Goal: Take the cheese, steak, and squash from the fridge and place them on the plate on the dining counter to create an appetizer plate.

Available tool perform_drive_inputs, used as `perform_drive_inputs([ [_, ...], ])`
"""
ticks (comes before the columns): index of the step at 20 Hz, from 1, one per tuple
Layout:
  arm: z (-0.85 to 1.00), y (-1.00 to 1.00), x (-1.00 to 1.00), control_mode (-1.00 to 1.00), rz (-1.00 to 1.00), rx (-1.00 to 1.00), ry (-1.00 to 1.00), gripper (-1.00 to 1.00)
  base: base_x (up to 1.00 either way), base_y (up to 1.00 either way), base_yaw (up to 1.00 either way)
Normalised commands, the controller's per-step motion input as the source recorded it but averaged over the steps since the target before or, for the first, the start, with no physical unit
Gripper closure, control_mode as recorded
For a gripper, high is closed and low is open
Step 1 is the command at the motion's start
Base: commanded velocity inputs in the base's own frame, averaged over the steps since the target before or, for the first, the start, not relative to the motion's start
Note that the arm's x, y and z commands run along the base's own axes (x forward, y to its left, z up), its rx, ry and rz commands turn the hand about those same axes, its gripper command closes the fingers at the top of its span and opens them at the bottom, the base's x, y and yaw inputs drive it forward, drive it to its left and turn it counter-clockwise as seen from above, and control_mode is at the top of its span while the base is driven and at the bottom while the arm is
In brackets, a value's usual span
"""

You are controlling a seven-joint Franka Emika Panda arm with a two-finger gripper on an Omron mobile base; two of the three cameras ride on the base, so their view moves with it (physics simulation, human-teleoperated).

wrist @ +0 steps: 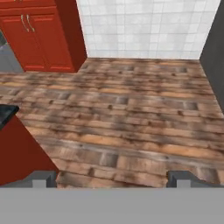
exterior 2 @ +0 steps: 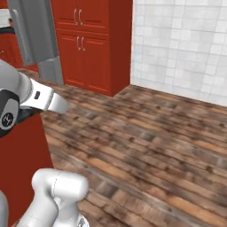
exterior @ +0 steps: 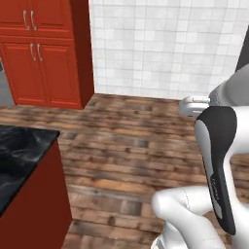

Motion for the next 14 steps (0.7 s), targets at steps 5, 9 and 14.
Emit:
perform_drive_inputs([
  [5, 0.0, 0.0, 0.0, 1.0, 0.0, 0.0, 0.0, -1.0, 1.0, -0.43, 0.44],
  [9, 0.0, 0.0, 0.0, 1.0, 0.0, 0.0, 0.0, -1.0, 1.0, -0.47, 0.43],
  [14, 0.0, 0.0, 0.0, 1.0, 0.0, 0.0, 0.0, -1.0, 1.0, -0.5, 0.42],
])
